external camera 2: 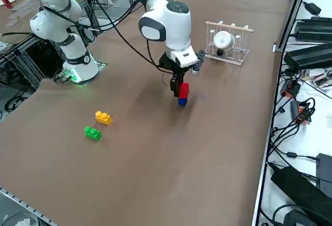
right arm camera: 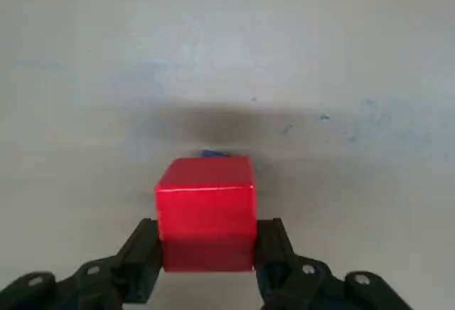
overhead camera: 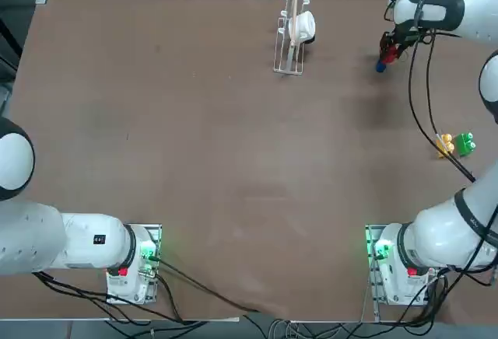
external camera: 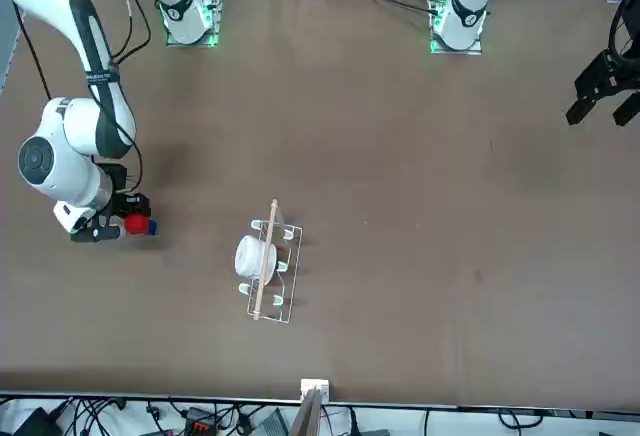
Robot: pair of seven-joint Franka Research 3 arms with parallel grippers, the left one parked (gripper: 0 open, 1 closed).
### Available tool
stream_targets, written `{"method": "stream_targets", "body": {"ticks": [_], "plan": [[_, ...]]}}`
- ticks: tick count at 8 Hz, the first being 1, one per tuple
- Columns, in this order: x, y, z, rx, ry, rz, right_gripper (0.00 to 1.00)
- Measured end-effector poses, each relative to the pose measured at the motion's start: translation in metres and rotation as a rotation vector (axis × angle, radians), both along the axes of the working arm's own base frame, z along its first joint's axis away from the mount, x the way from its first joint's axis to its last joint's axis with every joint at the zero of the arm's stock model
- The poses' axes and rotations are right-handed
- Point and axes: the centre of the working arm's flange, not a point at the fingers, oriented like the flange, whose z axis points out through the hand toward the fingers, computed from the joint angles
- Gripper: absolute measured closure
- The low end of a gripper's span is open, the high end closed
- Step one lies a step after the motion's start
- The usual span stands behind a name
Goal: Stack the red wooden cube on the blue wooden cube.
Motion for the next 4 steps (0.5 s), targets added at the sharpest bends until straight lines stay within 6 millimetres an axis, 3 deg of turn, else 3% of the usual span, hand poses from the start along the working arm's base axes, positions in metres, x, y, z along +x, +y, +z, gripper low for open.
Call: {"method": "stream_targets", "body": {"ticks": [4], "plan": [[-0.0001,0.0001,-0.0012,0.001,0.002,-0.001,0.30]]}}
